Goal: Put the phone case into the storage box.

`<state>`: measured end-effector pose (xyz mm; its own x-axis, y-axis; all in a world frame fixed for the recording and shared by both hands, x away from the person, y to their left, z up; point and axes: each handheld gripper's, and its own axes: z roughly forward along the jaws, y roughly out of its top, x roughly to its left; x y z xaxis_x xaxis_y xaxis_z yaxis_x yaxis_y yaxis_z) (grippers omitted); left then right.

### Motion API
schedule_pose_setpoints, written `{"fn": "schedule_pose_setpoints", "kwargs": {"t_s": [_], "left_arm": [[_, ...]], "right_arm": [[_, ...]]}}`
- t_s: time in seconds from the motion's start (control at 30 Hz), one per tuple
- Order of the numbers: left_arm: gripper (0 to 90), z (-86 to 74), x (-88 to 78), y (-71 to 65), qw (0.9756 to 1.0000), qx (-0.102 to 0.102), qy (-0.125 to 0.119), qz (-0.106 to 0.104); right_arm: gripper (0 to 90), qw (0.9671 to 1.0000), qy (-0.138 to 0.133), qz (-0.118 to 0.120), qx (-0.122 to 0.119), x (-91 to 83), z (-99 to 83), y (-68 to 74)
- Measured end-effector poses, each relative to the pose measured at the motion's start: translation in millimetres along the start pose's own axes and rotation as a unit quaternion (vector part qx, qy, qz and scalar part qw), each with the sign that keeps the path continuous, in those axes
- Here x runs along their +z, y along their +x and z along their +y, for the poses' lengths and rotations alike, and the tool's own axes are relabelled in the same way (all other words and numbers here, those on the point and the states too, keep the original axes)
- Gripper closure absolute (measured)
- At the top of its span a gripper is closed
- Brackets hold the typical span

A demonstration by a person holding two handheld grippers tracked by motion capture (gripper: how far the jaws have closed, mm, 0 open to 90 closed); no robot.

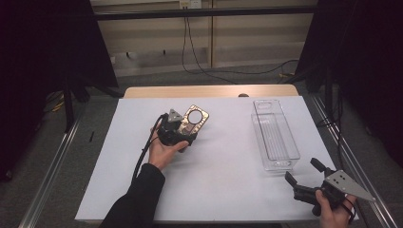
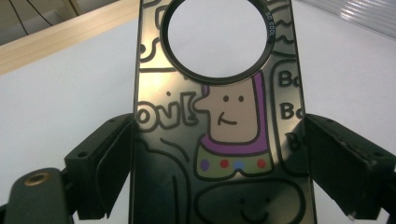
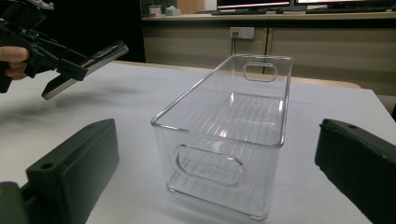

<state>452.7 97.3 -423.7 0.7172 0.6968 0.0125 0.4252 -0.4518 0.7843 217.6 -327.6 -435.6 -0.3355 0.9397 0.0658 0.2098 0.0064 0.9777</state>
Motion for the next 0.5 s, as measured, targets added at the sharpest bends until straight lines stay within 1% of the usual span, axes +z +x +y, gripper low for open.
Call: {"fn": "schedule_pose_setpoints", "kwargs": {"t_s": [0.07, 0.1, 0.13, 0.2, 0.33, 0.37, 0.4, 0.5], "left_arm": [[12.3, -1.3, -2.9, 0.7, 1.0000, 0.001, -0.005, 0.003], [12.4, -2.0, -4.4, 1.3, 0.9999, -0.001, -0.012, 0.003], [12.3, -3.5, -6.9, 2.5, 0.9997, -0.007, -0.024, -0.003], [12.3, -5.5, -11.5, 4.5, 0.9996, -0.003, -0.030, 0.001], [12.3, -11.5, -19.1, 7.7, 0.9988, -0.002, -0.047, -0.007], [12.3, -13.3, -20.4, 7.8, 0.9984, -0.008, -0.055, -0.011], [12.3, -14.6, -22.1, 8.7, 0.9982, -0.006, -0.058, -0.012], [12.3, -16.3, -27.3, 12.1, 0.9963, -0.014, -0.083, -0.018]], "right_arm": [[0.0, 1.0000, 0.002, 0.001, -0.001, 0.2, -0.1, 0.1], [0.0, 1.0000, 0.001, 0.000, 0.000, 0.2, -0.1, 0.1], [0.0, 1.0000, 0.001, 0.000, 0.000, 0.1, -0.1, 0.0], [0.0, 1.0000, 0.000, 0.000, -0.001, -0.1, 0.0, -0.2], [0.0, 1.0000, 0.000, 0.000, 0.000, 0.1, -0.2, -0.1], [0.0, 1.0000, 0.001, -0.001, 0.000, 0.3, -0.3, 0.0], [0.0, 1.0000, 0.002, -0.001, -0.001, 0.5, -0.3, 0.1], [0.0, 1.0000, 0.002, 0.000, -0.002, 1.0, -0.3, 0.5]]}}
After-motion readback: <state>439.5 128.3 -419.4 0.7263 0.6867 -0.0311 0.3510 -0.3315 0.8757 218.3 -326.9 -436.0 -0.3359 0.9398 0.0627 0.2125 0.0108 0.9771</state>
